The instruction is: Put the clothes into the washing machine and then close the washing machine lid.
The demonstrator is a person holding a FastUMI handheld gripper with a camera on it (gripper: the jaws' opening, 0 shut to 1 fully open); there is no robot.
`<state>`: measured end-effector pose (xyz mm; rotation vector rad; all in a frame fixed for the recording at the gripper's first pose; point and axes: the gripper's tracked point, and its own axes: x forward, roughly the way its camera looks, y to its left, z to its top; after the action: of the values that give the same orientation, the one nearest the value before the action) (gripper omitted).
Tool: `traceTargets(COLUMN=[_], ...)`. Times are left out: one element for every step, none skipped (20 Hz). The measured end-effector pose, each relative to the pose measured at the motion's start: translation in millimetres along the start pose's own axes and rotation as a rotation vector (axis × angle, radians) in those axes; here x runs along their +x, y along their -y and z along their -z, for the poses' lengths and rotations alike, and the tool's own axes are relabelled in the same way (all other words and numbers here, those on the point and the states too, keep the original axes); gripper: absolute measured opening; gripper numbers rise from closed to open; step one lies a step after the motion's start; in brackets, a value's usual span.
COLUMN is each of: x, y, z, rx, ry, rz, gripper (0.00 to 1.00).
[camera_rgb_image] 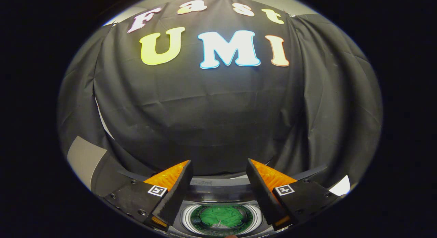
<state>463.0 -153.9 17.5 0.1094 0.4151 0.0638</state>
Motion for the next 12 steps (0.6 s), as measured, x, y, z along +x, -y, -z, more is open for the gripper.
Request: traceTargets(x=[-2,-4,-6,-7,-9,-11,-12,-15,-17,-21,-25,-28], y=[0,1,0,0,0,0,0,0,0,-1,0,0], z=[2,2,4,5,6,7,8,10,11,13,15,16], rx=[-0.002,-0.005,-0.004,-0.004,-0.005,-0.004,-0.004,-0.005,-0.006,-0.007,-0.013,-0.016], ry=[0.008,0.023,0.03,0.038,0.043,0.05,0.056,0.062,0.072,0.089,0.115,0.142], rz=[0.0,-0.002,-0.002,0.0,0.001,0.002,0.003,0.003,0.002,0.0,-0.004,-0.008], gripper=[0.99,0.99,0.99,0.99,0.99,0.99,0.99,0.99,0.99,0.98,0.98,0.99])
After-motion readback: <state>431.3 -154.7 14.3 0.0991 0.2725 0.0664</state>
